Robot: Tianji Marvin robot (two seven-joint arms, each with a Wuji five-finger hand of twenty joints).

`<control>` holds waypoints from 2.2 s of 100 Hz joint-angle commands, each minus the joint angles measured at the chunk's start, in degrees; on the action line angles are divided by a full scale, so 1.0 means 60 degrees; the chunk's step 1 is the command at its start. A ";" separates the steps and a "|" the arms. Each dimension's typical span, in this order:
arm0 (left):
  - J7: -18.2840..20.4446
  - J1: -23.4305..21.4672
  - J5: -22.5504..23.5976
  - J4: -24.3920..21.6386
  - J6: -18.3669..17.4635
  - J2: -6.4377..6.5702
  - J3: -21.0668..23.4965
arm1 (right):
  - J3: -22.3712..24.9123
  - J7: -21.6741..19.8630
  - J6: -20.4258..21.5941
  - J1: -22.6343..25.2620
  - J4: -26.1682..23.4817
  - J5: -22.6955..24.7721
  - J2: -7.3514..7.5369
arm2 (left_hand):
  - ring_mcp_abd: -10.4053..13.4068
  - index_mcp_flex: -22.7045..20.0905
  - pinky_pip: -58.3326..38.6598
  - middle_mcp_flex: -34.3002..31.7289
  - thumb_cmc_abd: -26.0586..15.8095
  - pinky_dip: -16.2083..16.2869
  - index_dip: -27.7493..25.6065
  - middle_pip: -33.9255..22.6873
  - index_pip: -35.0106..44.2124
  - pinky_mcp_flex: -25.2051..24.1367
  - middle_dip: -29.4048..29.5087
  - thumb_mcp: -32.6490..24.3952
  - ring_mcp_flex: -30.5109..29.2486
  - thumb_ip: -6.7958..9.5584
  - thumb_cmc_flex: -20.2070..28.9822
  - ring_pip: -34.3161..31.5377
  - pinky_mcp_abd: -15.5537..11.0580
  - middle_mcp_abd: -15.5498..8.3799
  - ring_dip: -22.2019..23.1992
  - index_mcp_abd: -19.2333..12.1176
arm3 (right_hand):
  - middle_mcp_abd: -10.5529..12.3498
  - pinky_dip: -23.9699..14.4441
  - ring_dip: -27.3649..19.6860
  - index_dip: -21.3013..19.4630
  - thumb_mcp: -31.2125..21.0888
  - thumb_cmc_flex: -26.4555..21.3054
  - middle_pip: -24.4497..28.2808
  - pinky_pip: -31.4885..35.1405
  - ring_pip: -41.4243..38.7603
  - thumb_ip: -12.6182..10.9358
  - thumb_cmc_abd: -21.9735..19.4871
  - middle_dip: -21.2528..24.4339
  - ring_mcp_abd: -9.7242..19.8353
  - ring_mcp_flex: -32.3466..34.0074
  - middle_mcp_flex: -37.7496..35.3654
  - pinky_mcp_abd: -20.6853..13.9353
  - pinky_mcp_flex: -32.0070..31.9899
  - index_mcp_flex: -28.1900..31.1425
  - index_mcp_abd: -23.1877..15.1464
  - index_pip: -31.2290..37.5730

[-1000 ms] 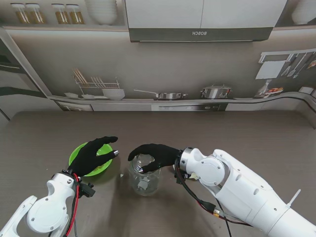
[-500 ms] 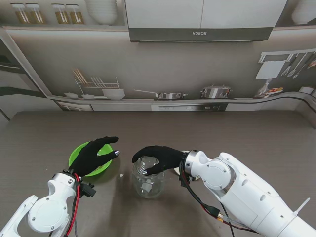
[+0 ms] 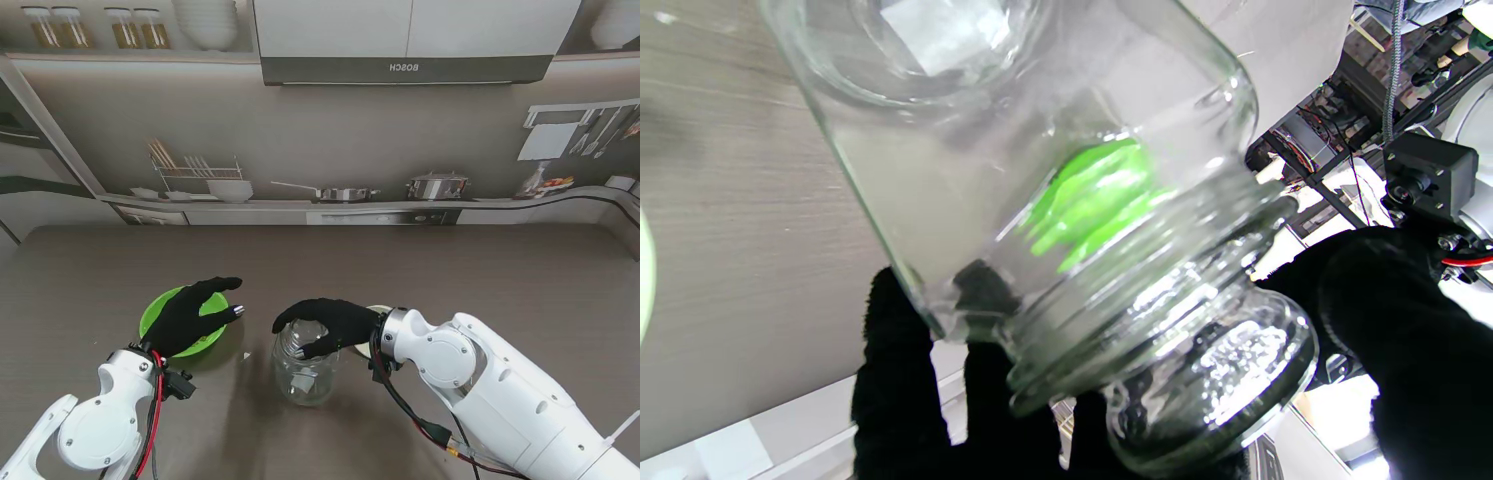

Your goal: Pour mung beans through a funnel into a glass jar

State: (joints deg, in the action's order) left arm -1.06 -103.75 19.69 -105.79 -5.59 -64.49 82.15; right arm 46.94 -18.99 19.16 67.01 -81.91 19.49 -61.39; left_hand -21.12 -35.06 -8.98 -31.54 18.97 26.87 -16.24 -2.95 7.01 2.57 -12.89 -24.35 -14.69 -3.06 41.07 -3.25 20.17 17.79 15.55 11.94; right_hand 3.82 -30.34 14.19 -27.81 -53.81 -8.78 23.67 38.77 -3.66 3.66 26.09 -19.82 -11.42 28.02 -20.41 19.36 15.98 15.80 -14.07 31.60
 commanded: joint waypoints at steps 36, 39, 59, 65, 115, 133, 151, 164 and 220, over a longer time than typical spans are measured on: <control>0.0216 -0.0022 -0.0031 -0.0071 0.0065 -0.0008 0.0007 | -0.0256 -0.0033 -0.0181 0.0312 0.0454 0.0225 0.0104 | 0.0058 0.0177 0.0218 -0.0086 -0.0510 0.0095 0.0054 -0.0012 -0.0139 -0.0146 -0.0087 0.0168 0.0126 0.0197 0.0020 0.0100 -0.0274 -0.0111 -0.0056 -0.0259 | -0.0382 -0.0053 0.0007 -0.0065 0.0354 0.0325 0.0532 0.0288 -0.0717 -0.0234 0.0190 -0.0070 -0.0458 0.0544 -0.0314 0.0116 -0.0087 0.0156 0.0464 0.0082; 0.0216 -0.0023 -0.0034 -0.0072 0.0066 -0.0008 0.0008 | -0.0259 0.0027 -0.0177 0.0304 0.0450 0.0241 0.0088 | 0.0052 0.0172 0.0217 -0.0087 -0.0519 0.0095 0.0054 -0.0013 -0.0138 -0.0146 -0.0087 0.0167 0.0121 0.0197 0.0018 0.0098 -0.0274 -0.0125 -0.0055 -0.0268 | -0.0353 -0.0054 -0.0065 -0.0043 0.0499 0.0283 0.0532 0.0245 -0.0633 -0.0215 0.0234 -0.0068 -0.0494 0.0491 -0.0262 0.0161 -0.0082 0.0129 0.0412 -0.0042; 0.0228 -0.0038 -0.0045 -0.0086 0.0075 -0.0007 0.0027 | -0.0212 0.0441 -0.0205 0.0286 0.0363 0.0400 -0.0021 | 0.0060 0.0195 0.0218 -0.0075 -0.0518 0.0095 0.0056 -0.0009 -0.0148 -0.0147 -0.0086 0.0174 0.0128 0.0196 0.0018 0.0100 -0.0272 -0.0113 -0.0056 -0.0276 | -0.0262 -0.0074 -0.0305 -0.0012 0.1230 0.0165 0.0386 0.0062 -0.0414 -0.0249 0.0426 0.0040 -0.0612 0.0175 -0.0017 0.0528 -0.0093 0.0064 0.0281 -0.0475; 0.0229 -0.0043 -0.0045 -0.0093 0.0082 -0.0007 0.0032 | -0.0198 0.0504 -0.0242 0.0276 0.0330 0.0419 -0.0042 | 0.0059 0.0145 0.0219 -0.0082 -0.0522 0.0095 0.0049 -0.0013 -0.0126 -0.0149 -0.0088 0.0180 0.0123 0.0194 0.0014 0.0097 -0.0272 -0.0121 -0.0054 -0.0280 | -0.0257 -0.0066 -0.0345 -0.0004 0.1373 0.0187 0.0264 0.0009 -0.0375 -0.0263 0.0459 0.0092 -0.0658 0.0110 0.0163 0.0645 -0.0109 0.0031 0.0256 -0.0553; 0.0268 -0.0054 -0.0049 -0.0094 0.0053 0.0001 0.0067 | 0.0155 0.0798 -0.0545 0.0404 -0.0087 0.0461 -0.0128 | 0.0063 0.0153 0.0219 -0.0082 -0.0522 0.0096 0.0048 -0.0014 -0.0128 -0.0150 -0.0090 0.0201 0.0121 0.0195 0.0038 0.0097 -0.0282 -0.0127 -0.0053 -0.0310 | -0.0280 -0.0051 -0.0562 0.0032 0.1198 0.0678 0.0081 -0.0247 -0.0288 -0.0320 0.0852 0.0194 -0.0670 -0.0063 0.0231 0.0867 -0.0159 0.0052 0.0254 -0.1013; 0.0260 -0.0057 -0.0043 -0.0096 0.0062 0.0000 0.0071 | 0.0147 0.0836 -0.0312 0.0508 -0.0136 0.0506 -0.0107 | 0.0061 0.0132 0.0219 -0.0093 -0.0519 0.0096 0.0043 -0.0016 -0.0117 -0.0151 -0.0091 0.0205 0.0124 0.0196 0.0036 0.0099 -0.0277 -0.0129 -0.0055 -0.0303 | -0.0292 -0.0089 -0.0567 0.0014 0.1167 0.0679 0.0065 -0.0243 -0.0308 -0.0301 0.0876 0.0199 -0.0633 -0.0011 0.0222 0.0841 -0.0132 0.0050 0.0184 -0.1078; 0.0268 -0.0059 -0.0048 -0.0099 0.0065 0.0001 0.0073 | 0.0173 0.0959 -0.0209 0.0622 -0.0225 0.0595 -0.0113 | 0.0071 0.0104 0.0219 -0.0084 -0.0520 0.0097 0.0040 -0.0012 -0.0108 -0.0153 -0.0090 0.0206 0.0113 0.0195 0.0040 0.0095 -0.0277 -0.0108 -0.0052 -0.0313 | -0.0357 -0.0152 -0.0527 -0.0010 0.1162 0.0614 0.0145 -0.0162 -0.0404 -0.0306 0.0966 0.0149 -0.0638 0.0166 0.0171 0.0965 0.0013 0.0035 0.0121 -0.1147; 0.0268 -0.0057 -0.0043 -0.0094 0.0055 0.0002 0.0076 | 0.0223 0.1187 -0.0189 0.0680 -0.0292 0.0711 -0.0155 | 0.0064 0.0119 0.0220 -0.0096 -0.0518 0.0096 0.0040 -0.0017 -0.0113 -0.0153 -0.0092 0.0206 0.0117 0.0195 0.0043 0.0097 -0.0279 -0.0113 -0.0053 -0.0326 | -0.0429 -0.0192 -0.0503 -0.0022 0.1174 0.0638 0.0179 -0.0117 -0.0423 -0.0322 0.0987 0.0107 -0.0681 0.0185 0.0306 0.1068 0.0029 -0.0104 0.0085 -0.1291; 0.0261 -0.0064 -0.0027 -0.0078 0.0005 0.0003 0.0091 | 0.0819 0.1368 -0.0919 0.0926 -0.1299 0.1205 -0.0165 | 0.0054 0.0161 0.0219 -0.0088 -0.0523 0.0098 0.0044 -0.0014 -0.0130 -0.0154 -0.0091 0.0222 0.0125 0.0198 0.0047 0.0099 -0.0277 -0.0116 -0.0053 -0.0337 | -0.0556 -0.0318 -0.0331 -0.0359 0.1188 0.0828 0.0326 0.0056 -0.0648 -0.0337 0.0912 0.0016 -0.0590 0.0530 0.0295 0.1084 0.0097 0.0151 0.0133 -0.1940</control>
State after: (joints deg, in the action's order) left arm -0.49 -103.86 19.59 -105.79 -5.44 -64.40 82.56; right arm 51.30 -10.00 13.90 72.46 -87.91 25.09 -62.40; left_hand -21.12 -35.06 -8.98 -31.54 18.97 26.88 -16.24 -2.95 7.01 2.57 -12.89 -24.21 -14.69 -3.06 41.07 -3.25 20.17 17.79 15.55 11.48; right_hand 0.77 -30.63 11.73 -27.81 -45.96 -6.73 24.35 38.00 -6.45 3.63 30.98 -18.92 -15.21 29.57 -19.20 23.35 16.36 16.22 -12.82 21.28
